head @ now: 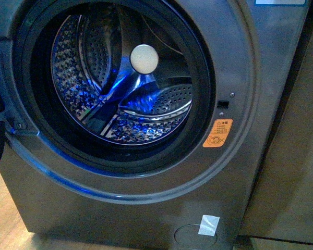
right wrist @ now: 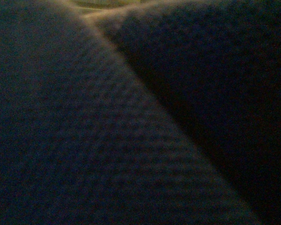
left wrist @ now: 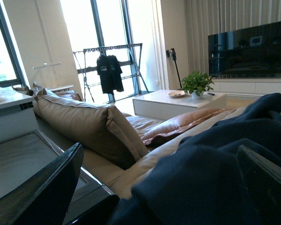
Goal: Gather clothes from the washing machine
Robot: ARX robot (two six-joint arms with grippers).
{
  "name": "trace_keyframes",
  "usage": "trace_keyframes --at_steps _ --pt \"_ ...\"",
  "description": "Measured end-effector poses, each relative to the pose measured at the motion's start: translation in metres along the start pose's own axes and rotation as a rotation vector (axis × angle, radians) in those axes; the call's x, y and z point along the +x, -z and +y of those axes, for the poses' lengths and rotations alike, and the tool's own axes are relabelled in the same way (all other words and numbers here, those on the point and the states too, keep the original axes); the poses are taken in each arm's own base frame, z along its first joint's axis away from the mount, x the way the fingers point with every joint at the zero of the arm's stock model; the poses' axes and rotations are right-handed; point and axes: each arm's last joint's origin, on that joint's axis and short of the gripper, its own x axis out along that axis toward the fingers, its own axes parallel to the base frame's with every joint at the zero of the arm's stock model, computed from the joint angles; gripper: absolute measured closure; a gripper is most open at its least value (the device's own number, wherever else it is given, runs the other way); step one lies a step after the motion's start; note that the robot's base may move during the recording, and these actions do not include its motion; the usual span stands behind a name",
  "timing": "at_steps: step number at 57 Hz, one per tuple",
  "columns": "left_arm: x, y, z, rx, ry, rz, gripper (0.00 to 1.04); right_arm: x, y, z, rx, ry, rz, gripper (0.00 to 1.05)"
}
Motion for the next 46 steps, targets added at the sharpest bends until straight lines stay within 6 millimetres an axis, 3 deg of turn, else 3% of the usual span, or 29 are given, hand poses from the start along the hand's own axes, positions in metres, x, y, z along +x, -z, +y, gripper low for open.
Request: trace_keyframes --at_steps 12,24,35,46 --pt "0.000 0.000 0.000 0.000 0.000 0.000 0.07 -0.006 -0.004 -0.062 -0.096 0.041 0.027 0.91" --pt "0.000 0.000 0.000 0.000 0.000 0.000 0.07 -0.036 0.004 -0.158 -0.178 0.144 0.239 0.91" --pt "0.000 0.000 0.000 0.000 0.000 0.000 0.07 -0.071 0.037 -0.216 -0.168 0.219 0.495 0.91" --pt "0.000 0.000 0.000 0.000 0.000 0.000 0.07 -0.128 0.085 -0.265 -0.071 0.310 0.773 0.91"
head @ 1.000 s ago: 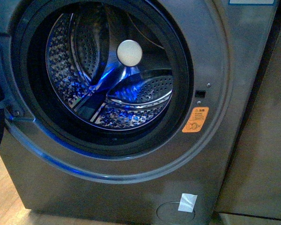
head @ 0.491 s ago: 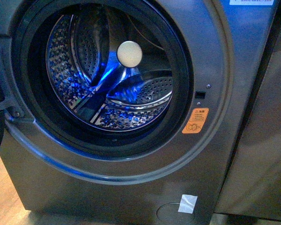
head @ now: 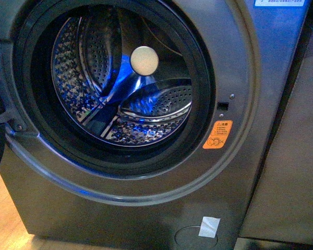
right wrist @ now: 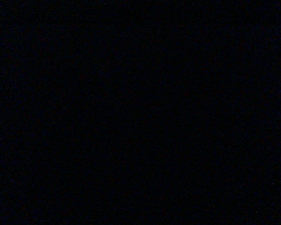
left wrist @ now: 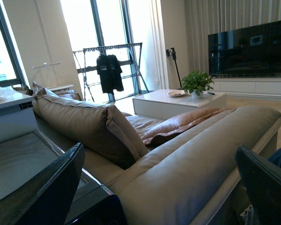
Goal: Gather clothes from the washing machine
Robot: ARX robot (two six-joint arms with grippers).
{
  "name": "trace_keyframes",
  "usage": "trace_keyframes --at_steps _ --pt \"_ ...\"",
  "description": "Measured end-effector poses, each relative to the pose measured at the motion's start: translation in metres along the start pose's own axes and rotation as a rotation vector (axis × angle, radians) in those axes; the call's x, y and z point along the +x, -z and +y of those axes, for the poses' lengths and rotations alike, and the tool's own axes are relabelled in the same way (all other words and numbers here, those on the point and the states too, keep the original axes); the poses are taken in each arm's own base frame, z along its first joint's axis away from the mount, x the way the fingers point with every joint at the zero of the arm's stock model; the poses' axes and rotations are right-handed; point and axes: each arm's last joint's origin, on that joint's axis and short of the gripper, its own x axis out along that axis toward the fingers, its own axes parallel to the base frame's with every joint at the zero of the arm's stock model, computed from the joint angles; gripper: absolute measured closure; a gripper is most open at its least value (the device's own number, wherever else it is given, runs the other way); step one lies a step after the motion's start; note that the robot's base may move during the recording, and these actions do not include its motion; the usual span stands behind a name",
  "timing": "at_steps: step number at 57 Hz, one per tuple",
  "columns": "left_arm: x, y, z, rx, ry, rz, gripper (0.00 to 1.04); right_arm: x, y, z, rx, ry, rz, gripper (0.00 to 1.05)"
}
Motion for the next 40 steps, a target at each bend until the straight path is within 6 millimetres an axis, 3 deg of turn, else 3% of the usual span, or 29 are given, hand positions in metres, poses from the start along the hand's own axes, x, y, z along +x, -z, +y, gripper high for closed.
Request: trace_keyframes --at_steps 9,16,19,25,31,40 --pt "0.000 0.000 0.000 0.000 0.000 0.000 0.07 0.000 0.061 -0.030 0.171 0.033 0.269 0.91" --pt "0.000 0.000 0.000 0.000 0.000 0.000 0.07 -0.004 0.123 -0.045 0.344 0.071 0.521 0.91" --pt "0.000 0.000 0.000 0.000 0.000 0.000 0.07 -0.007 0.157 -0.049 0.419 0.102 0.641 0.82" --pt "0.000 0.000 0.000 0.000 0.000 0.000 0.07 -0.014 0.196 -0.052 0.517 0.133 0.772 0.66" --pt "0.000 0.000 0.000 0.000 0.000 0.000 0.07 -0.018 0.214 -0.052 0.558 0.150 0.825 0.50" --pt "0.000 0.000 0.000 0.000 0.000 0.000 0.07 -0.019 0.213 -0.052 0.551 0.145 0.834 0.24"
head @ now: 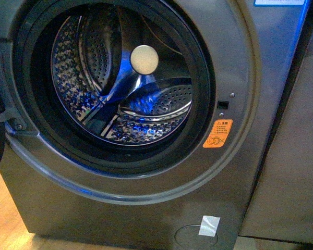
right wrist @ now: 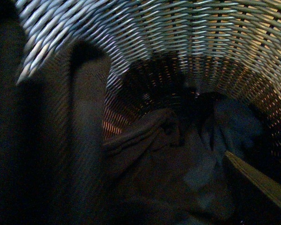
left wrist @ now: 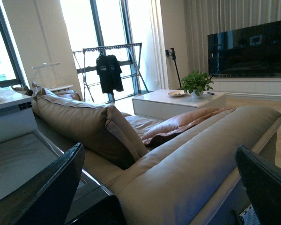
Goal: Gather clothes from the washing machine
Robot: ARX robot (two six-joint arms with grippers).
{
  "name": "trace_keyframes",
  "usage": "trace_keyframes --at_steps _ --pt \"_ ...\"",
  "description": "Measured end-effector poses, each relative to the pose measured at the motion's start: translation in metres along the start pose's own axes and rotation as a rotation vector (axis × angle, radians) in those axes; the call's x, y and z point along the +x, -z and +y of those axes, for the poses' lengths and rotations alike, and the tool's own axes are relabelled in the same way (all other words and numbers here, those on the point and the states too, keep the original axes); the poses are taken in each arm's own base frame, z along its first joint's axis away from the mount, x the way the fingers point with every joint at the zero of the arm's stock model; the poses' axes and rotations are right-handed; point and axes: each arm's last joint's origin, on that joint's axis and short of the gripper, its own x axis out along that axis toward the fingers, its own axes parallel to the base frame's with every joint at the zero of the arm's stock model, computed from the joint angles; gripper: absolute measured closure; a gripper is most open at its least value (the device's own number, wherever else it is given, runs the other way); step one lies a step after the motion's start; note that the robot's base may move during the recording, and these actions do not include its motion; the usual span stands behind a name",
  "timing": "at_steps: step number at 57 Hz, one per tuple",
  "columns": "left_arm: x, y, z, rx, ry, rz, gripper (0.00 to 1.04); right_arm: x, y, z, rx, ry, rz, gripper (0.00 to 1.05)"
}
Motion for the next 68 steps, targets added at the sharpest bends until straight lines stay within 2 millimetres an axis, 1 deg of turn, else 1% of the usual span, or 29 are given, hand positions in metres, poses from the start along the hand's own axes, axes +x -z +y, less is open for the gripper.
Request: trace_keyframes --at_steps 5,7,11,14,16,17,21,22,25,26,28,29,31,34,37,38,42,45,49,50,52,54,57,58,61,64,65,68 --pt "0.000 -0.001 0.000 0.000 -0.001 -0.002 0.07 -0.003 -0.004 0.003 -0.007 -0.009 -0.006 0.08" --pt "0.000 -0.001 0.000 0.000 -0.001 -0.002 0.07 -0.005 -0.008 0.006 -0.011 -0.015 -0.012 0.05" --pt "0.000 -0.001 0.000 0.000 0.000 -0.002 0.07 -0.014 -0.019 0.013 -0.046 -0.028 -0.053 0.08" --pt "0.000 -0.001 0.000 0.000 0.000 -0.002 0.07 -0.031 -0.038 0.028 -0.166 -0.025 -0.160 0.07" --pt "-0.001 -0.001 0.000 0.000 -0.001 -0.003 0.07 -0.049 -0.054 0.042 -0.277 -0.029 -0.255 0.07" --pt "-0.001 -0.001 0.000 0.000 -0.001 -0.004 0.07 -0.052 -0.056 0.044 -0.294 -0.032 -0.271 0.07" --pt "-0.001 -0.001 0.000 0.000 -0.001 -0.004 0.07 -0.079 -0.074 0.065 -0.379 -0.083 -0.386 0.07" --pt "-0.001 -0.001 0.000 0.000 -0.001 -0.004 0.07 -0.082 -0.076 0.068 -0.386 -0.089 -0.398 0.07" --pt "-0.001 -0.001 0.000 0.000 -0.001 -0.004 0.07 -0.104 -0.087 0.085 -0.425 -0.133 -0.486 0.07" --pt "-0.001 -0.001 0.000 0.000 -0.001 -0.004 0.07 -0.108 -0.088 0.088 -0.430 -0.140 -0.501 0.07" --pt "-0.001 -0.001 0.000 0.000 -0.001 -0.004 0.07 -0.123 -0.094 0.099 -0.450 -0.167 -0.559 0.07" --pt "-0.001 -0.001 0.000 0.000 -0.001 -0.004 0.07 -0.128 -0.095 0.103 -0.454 -0.173 -0.574 0.07" --pt "-0.001 -0.001 0.000 0.000 -0.001 -0.004 0.07 -0.144 -0.098 0.115 -0.474 -0.199 -0.636 0.07" --pt "-0.001 -0.001 0.000 0.000 -0.001 -0.004 0.07 -0.161 -0.099 0.129 -0.493 -0.226 -0.698 0.07" --pt "-0.001 -0.001 0.000 0.000 -0.001 -0.004 0.07 -0.185 -0.096 0.149 -0.511 -0.280 -0.774 0.07" --pt "-0.001 -0.001 0.000 0.000 -0.001 -0.004 0.07 -0.189 -0.095 0.153 -0.513 -0.290 -0.785 0.07" --pt "-0.001 -0.001 0.000 0.000 -0.001 -0.004 0.07 -0.214 -0.081 0.179 -0.524 -0.378 -0.853 0.07" --pt "-0.001 -0.001 0.000 0.000 -0.001 -0.004 0.07 -0.226 -0.069 0.194 -0.516 -0.445 -0.871 0.07" --pt "-0.001 -0.001 0.000 0.000 -0.001 -0.004 0.07 -0.243 -0.032 0.223 -0.472 -0.589 -0.867 0.07" --pt "-0.001 -0.001 0.000 0.000 -0.001 -0.004 0.07 -0.245 -0.025 0.227 -0.465 -0.609 -0.864 0.07" --pt "-0.001 -0.001 0.000 0.000 -0.001 -0.004 0.07 -0.247 -0.003 0.237 -0.435 -0.663 -0.844 0.07" --pt "-0.001 -0.001 0.000 0.000 -0.001 -0.004 0.07 -0.246 0.019 0.245 -0.415 -0.700 -0.821 0.07" --pt "-0.001 -0.001 0.000 0.000 -0.001 -0.004 0.07 -0.241 0.063 0.257 -0.410 -0.758 -0.798 0.07" --pt "-0.001 -0.001 0.000 0.000 -0.001 -0.004 0.07 -0.239 0.073 0.258 -0.417 -0.768 -0.798 0.07" --pt "-0.001 -0.001 0.000 0.000 -0.001 -0.004 0.07 -0.230 0.117 0.261 -0.411 -0.809 -0.790 0.07" --pt "-0.001 -0.001 0.000 0.000 -0.001 -0.004 0.07 -0.221 0.140 0.261 -0.401 -0.809 -0.762 0.07" --pt "-0.001 -0.001 0.000 0.000 -0.001 -0.004 0.07 -0.218 0.147 0.261 -0.405 -0.792 -0.738 0.10" --pt "-0.001 -0.001 0.000 0.000 -0.001 -0.004 0.07 -0.207 0.167 0.258 -0.497 -0.684 -0.627 0.20"
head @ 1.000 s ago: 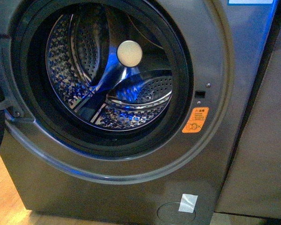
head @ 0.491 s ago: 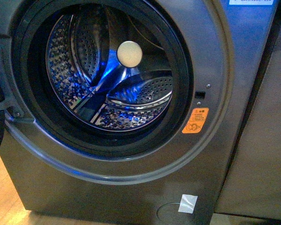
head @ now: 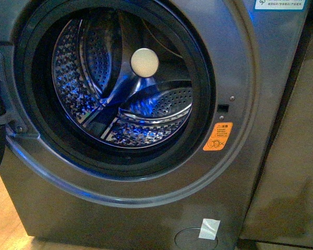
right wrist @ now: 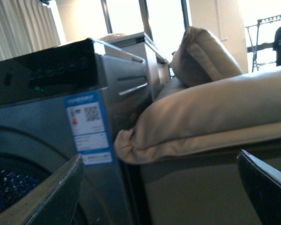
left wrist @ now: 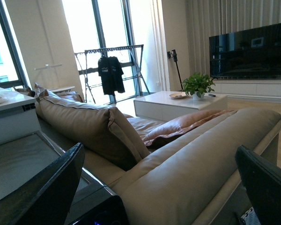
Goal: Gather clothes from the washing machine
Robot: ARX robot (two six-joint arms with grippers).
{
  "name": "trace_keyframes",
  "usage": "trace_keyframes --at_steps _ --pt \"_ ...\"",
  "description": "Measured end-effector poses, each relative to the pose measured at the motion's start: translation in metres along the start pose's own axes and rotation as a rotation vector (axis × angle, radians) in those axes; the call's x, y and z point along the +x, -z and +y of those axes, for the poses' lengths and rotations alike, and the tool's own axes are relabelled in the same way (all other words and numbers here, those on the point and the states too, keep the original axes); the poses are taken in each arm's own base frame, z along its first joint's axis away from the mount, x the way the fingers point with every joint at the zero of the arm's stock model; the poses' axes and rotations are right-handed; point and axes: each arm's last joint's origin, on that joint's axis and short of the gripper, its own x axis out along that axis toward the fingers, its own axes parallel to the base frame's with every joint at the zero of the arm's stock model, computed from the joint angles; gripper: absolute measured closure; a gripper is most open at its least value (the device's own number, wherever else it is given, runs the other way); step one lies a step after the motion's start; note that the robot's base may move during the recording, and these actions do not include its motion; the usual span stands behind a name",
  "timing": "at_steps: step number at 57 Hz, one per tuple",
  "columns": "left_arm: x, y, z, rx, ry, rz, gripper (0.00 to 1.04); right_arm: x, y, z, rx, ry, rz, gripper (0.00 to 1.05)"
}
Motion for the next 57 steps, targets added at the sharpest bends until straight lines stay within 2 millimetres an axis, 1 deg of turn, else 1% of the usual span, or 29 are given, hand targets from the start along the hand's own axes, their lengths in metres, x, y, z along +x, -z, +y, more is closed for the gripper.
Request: trace_keyframes --at_steps 1,3,4,7,8,12,13,20,21,25,26,27,32,35,37,40,44,49,50,52,57 --pt "0.000 0.000 0.000 0.000 0.000 0.000 0.07 0.000 0.004 0.000 -0.012 0.004 0.024 0.21" --pt "0.000 0.000 0.000 0.000 0.000 0.000 0.07 -0.003 0.017 0.000 -0.049 0.011 0.102 0.28" --pt "0.000 0.000 0.000 0.000 0.000 0.000 0.07 -0.003 0.020 0.000 -0.058 0.011 0.115 0.30" --pt "0.000 0.000 0.000 0.000 0.000 0.000 0.07 -0.005 0.031 -0.001 -0.099 0.010 0.151 0.41" --pt "0.000 0.000 0.000 0.000 0.000 0.000 0.07 -0.006 0.032 -0.001 -0.102 0.010 0.151 0.43" --pt "0.000 0.000 0.000 0.000 0.000 0.000 0.07 -0.009 0.035 -0.001 -0.125 0.007 0.138 0.57" --pt "0.000 0.000 0.000 0.000 0.000 0.000 0.07 -0.010 0.036 -0.002 -0.126 0.007 0.137 0.58" --pt "0.000 0.000 0.000 0.000 0.000 0.000 0.07 -0.014 0.042 -0.002 -0.138 0.005 0.126 0.81" --pt "0.000 0.000 0.000 0.000 0.000 0.000 0.07 -0.014 0.043 -0.003 -0.139 0.005 0.127 0.83" --pt "-0.001 -0.001 0.000 -0.023 -0.009 0.012 0.07 -0.016 0.048 -0.003 -0.142 0.005 0.132 0.97" --pt "-0.003 -0.001 0.000 -0.033 -0.015 0.021 0.07 -0.017 0.050 -0.004 -0.143 0.005 0.132 1.02" --pt "-0.003 -0.001 0.000 -0.033 -0.015 0.021 0.07 -0.018 0.051 -0.004 -0.146 0.005 0.131 1.03" --pt "-0.006 -0.003 0.002 -0.046 -0.043 0.043 0.07 -0.020 0.054 -0.004 -0.145 0.005 0.128 1.02" --pt "-0.009 -0.003 0.006 -0.057 -0.077 0.070 0.07 -0.021 0.055 -0.004 -0.145 0.004 0.125 1.02" --pt "-0.015 -0.003 0.013 -0.070 -0.133 0.110 0.07 -0.021 0.056 -0.005 -0.145 0.004 0.124 1.02" --pt "-0.027 0.001 0.027 -0.084 -0.260 0.207 0.07 -0.022 0.057 -0.005 -0.145 0.004 0.123 1.02" --pt "-0.043 0.002 0.039 -0.099 -0.360 0.246 0.07 -0.026 0.060 -0.005 -0.145 0.007 0.137 1.02" --pt "-0.073 0.007 0.051 -0.116 -0.469 0.284 0.07 -0.033 0.065 -0.006 -0.145 0.009 0.144 1.02" --pt "-0.075 0.008 0.052 -0.121 -0.477 0.288 0.07 -0.033 0.064 -0.006 -0.146 0.009 0.139 1.02" --pt "-0.087 0.013 0.053 -0.130 -0.504 0.305 0.07 -0.034 0.063 -0.006 -0.146 0.008 0.131 1.02" --pt "-0.105 0.025 0.052 -0.154 -0.533 0.347 0.07 -0.034 0.064 -0.006 -0.146 0.007 0.124 1.02"
